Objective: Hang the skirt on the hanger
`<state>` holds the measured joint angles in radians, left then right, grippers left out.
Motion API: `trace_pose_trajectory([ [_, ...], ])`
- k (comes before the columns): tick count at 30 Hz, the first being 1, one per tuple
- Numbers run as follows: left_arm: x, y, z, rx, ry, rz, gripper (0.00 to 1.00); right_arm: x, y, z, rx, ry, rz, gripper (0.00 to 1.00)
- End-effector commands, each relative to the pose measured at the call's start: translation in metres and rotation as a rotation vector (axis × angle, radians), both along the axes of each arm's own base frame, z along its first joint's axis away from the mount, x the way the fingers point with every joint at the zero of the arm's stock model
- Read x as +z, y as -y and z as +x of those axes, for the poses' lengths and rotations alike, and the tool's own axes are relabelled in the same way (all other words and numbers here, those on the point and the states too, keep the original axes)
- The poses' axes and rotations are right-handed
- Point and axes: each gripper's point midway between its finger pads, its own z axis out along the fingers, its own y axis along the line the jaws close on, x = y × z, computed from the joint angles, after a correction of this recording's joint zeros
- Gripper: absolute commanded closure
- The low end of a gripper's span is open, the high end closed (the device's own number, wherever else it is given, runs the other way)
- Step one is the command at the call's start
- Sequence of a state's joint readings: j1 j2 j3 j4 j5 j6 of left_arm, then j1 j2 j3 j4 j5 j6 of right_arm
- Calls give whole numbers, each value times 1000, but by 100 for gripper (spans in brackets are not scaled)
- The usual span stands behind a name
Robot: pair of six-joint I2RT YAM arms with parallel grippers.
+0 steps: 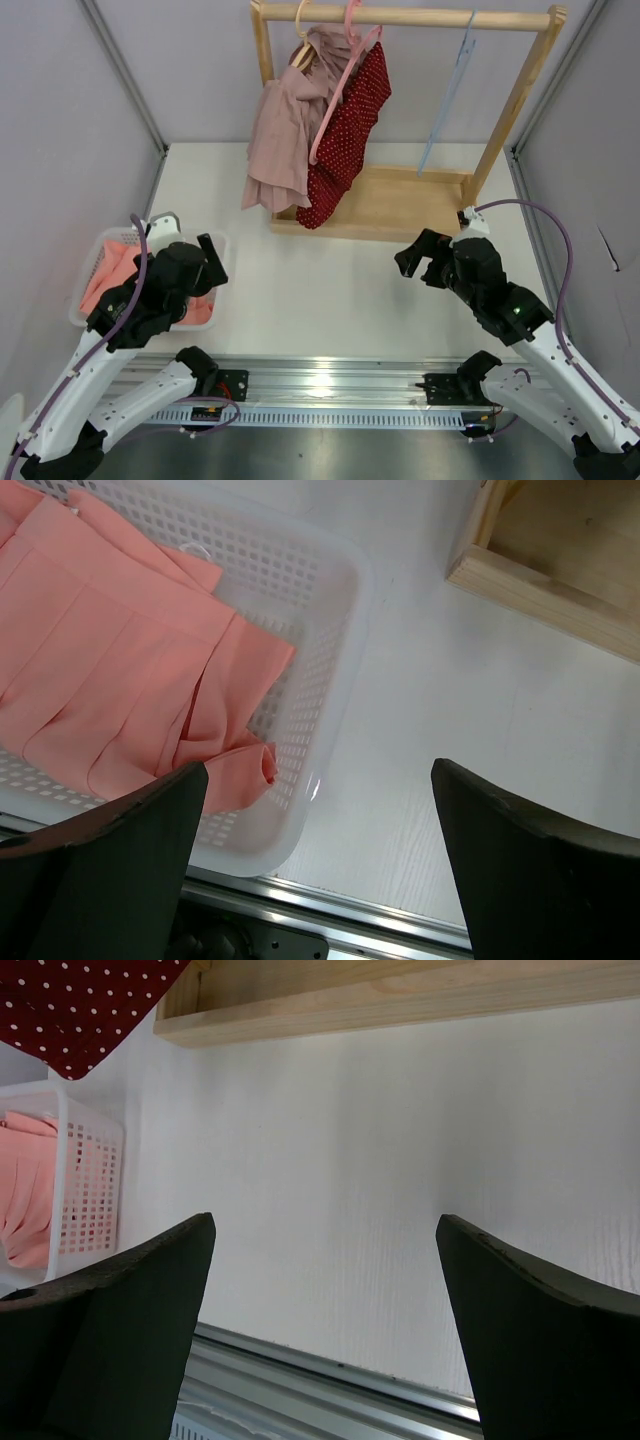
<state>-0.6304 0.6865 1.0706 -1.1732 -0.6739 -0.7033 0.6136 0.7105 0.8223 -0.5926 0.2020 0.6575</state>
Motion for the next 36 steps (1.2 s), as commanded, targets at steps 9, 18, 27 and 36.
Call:
trace_pose_trajectory([
  [9,13,1,1,14,24,-30,1,8,-10,5,48,25,5,1],
  [18,7,-28,28,218,-5,47,5,-3,-17,2,79,-12,12,1],
  [27,-61,-80,73,469,-194,-62,14,-7,-28,-2,130,-26,46,0],
  [36,-155,-114,103,675,-411,17,14,13,-31,-7,153,10,93,1],
])
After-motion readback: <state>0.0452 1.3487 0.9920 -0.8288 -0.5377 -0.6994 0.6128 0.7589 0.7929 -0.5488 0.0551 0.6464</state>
